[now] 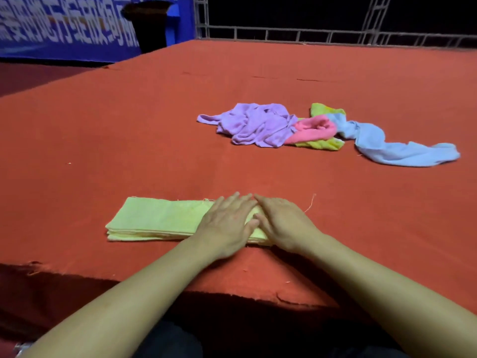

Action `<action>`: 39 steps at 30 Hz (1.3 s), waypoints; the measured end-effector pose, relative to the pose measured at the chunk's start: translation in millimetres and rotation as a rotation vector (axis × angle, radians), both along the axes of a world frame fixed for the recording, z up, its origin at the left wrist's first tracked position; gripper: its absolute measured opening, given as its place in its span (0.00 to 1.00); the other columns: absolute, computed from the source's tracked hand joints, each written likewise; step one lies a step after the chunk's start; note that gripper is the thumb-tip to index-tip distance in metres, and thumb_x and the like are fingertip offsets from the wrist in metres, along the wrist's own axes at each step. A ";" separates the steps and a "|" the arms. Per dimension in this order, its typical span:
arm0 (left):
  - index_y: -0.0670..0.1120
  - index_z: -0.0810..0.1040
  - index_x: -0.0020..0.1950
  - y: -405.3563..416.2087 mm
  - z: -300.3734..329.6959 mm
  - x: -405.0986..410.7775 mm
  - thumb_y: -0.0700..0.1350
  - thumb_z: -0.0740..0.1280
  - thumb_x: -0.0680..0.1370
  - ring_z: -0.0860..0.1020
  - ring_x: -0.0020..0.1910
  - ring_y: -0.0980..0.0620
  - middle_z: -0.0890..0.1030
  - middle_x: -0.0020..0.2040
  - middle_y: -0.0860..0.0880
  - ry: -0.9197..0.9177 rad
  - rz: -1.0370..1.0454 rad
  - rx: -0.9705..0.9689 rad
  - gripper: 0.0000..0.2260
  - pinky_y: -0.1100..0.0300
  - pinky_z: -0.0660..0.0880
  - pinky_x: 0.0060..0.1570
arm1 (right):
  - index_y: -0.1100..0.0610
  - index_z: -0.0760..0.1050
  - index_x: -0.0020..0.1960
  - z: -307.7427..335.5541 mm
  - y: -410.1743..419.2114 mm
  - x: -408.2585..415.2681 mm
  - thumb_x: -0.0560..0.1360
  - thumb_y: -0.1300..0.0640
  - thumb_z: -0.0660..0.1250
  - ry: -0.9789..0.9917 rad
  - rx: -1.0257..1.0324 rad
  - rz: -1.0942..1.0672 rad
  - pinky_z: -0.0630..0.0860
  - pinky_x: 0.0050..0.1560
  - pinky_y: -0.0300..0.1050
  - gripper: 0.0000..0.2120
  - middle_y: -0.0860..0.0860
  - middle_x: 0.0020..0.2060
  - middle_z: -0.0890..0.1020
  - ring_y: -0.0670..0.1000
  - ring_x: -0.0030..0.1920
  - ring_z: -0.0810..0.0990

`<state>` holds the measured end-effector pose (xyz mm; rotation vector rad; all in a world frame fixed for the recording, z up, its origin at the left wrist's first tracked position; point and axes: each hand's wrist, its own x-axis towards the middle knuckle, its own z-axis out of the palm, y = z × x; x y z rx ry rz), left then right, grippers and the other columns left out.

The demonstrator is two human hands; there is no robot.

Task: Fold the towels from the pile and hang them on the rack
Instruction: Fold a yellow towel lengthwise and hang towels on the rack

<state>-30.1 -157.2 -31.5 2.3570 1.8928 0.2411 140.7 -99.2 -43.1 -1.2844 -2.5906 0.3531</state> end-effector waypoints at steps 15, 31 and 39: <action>0.54 0.54 0.79 9.7 4.7 6.6 0.61 0.51 0.82 0.55 0.77 0.50 0.60 0.78 0.53 0.035 0.002 -0.037 0.27 0.48 0.49 0.76 | 0.49 0.56 0.79 -4.1 1.0 28.2 0.80 0.40 0.50 0.155 -0.070 -0.037 0.55 0.76 0.57 0.29 0.50 0.74 0.68 0.54 0.76 0.62; 0.57 0.66 0.72 27.4 8.8 31.5 0.52 0.60 0.82 0.71 0.64 0.49 0.77 0.64 0.55 -0.123 0.101 0.043 0.18 0.52 0.63 0.66 | 0.45 0.62 0.74 -3.7 5.4 36.7 0.76 0.56 0.63 0.194 -0.053 -0.154 0.68 0.60 0.53 0.28 0.41 0.55 0.81 0.53 0.60 0.73; 0.52 0.69 0.71 45.2 20.0 30.4 0.50 0.66 0.80 0.76 0.57 0.51 0.77 0.50 0.56 -0.331 0.035 -0.104 0.19 0.58 0.69 0.57 | 0.46 0.63 0.73 -5.4 4.6 32.3 0.76 0.53 0.66 0.331 -0.063 -0.146 0.69 0.61 0.53 0.28 0.40 0.50 0.81 0.51 0.56 0.74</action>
